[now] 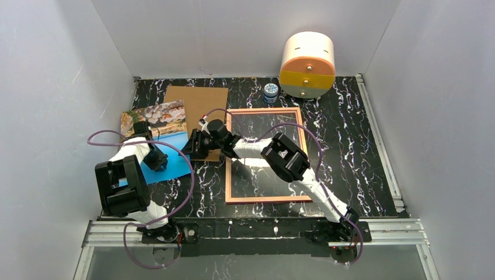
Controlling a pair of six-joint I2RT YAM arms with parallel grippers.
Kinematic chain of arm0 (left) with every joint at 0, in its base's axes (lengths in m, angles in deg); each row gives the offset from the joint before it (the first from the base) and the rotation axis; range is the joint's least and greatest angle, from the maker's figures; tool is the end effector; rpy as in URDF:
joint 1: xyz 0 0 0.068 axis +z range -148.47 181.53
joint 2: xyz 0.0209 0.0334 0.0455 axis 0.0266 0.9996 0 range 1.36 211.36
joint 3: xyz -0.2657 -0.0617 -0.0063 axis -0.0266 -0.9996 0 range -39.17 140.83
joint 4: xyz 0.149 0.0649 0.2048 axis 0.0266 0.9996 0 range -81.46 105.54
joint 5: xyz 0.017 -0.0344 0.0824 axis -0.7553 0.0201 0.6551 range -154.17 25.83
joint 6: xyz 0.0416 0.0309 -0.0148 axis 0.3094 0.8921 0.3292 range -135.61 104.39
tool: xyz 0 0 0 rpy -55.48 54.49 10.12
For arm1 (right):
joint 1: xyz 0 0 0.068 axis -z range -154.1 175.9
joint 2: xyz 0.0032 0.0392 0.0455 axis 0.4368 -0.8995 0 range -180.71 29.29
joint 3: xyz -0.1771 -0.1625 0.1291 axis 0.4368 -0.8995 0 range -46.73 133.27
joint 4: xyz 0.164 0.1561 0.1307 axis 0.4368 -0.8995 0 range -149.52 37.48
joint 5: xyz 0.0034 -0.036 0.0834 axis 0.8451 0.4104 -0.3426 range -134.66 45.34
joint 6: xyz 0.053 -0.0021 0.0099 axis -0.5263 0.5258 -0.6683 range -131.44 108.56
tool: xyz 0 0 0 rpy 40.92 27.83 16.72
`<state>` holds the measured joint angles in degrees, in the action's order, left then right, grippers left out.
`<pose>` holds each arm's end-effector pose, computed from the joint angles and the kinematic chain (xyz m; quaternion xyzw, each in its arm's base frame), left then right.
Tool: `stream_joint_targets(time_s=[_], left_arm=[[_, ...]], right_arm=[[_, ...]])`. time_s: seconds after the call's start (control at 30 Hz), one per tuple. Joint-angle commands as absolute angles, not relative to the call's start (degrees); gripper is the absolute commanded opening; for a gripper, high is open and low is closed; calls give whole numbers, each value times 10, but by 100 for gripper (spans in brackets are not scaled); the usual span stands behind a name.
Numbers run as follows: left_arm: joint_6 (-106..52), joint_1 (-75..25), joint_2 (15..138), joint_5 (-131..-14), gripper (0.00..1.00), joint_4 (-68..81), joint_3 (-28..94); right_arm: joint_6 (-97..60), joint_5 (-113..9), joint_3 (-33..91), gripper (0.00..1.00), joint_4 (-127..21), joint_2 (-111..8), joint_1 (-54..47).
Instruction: Put the photo into the frame
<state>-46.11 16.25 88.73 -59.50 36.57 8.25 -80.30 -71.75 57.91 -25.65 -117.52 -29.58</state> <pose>0.2654 0.0728 0.1645 -0.3842 0.9024 0.0134 0.1945 0.3067 0.4745 0.1102 -0.0512 0.7841 0.6085 0.1107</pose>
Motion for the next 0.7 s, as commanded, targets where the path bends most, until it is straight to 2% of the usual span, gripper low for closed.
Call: stream_joint_targets(time_s=[0.0,0.07,0.27,0.47,0.53,0.67], left_arm=[[-459,163,916,-616,14,395,67],[-458,163,911,-615,13,404,78],[-471,164,844,-594,19,467,131],[-479,163,798,-589,36,511,216],[-468,163,791,-593,45,522,258],[-428,163,801,-637,56,521,338]], right_arm=[[-802,-752,629,51,-260,-1204,-300],[-801,-748,634,42,-259,-1205,-300],[-797,-736,631,1,-238,-1189,-298],[-801,-729,584,1,-198,-1123,-275],[-799,-731,555,1,-191,-1086,-261],[-837,-742,478,1,-177,-992,-221]])
